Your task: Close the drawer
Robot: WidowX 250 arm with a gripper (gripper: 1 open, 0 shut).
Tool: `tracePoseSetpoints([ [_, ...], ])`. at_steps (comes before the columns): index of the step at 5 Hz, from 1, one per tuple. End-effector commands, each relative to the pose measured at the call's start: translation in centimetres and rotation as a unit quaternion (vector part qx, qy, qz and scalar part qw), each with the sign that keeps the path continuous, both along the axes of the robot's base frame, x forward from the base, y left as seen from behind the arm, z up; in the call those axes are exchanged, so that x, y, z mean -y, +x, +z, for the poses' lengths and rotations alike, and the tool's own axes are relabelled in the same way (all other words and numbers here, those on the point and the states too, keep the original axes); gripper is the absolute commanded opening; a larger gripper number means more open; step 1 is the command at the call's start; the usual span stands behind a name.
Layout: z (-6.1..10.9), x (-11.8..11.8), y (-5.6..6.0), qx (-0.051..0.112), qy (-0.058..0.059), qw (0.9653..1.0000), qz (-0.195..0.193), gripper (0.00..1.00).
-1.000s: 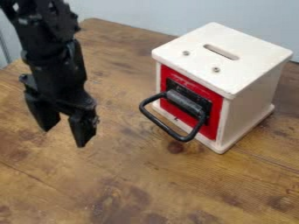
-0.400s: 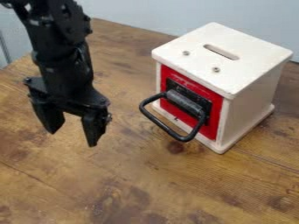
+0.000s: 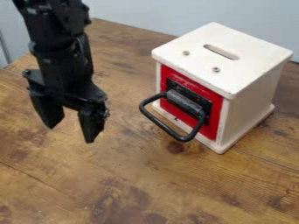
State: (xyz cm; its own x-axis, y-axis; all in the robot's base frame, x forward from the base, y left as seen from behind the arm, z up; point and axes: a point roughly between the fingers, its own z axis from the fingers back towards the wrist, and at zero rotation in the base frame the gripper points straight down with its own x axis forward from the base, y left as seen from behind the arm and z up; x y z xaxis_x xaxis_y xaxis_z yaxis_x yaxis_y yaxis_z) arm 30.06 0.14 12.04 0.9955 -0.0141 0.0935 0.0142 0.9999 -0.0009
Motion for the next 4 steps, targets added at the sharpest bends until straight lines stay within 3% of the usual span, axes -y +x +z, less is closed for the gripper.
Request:
tracePoseSetpoints([
  [1, 3.1, -0.2, 0.8, 0.047, 0.001, 0.9988, 0.009, 1.00],
  [2, 3.4, 0.7, 0.6, 0.048, 0.002, 0.9988, 0.002, 1.00],
  [3, 3.6, 1.0, 0.1, 0.051, 0.003, 0.9985, 0.018, 1.00],
  [4, 3.3, 1.1, -0.3, 0.028, 0.003, 0.9991, 0.032, 1.00],
])
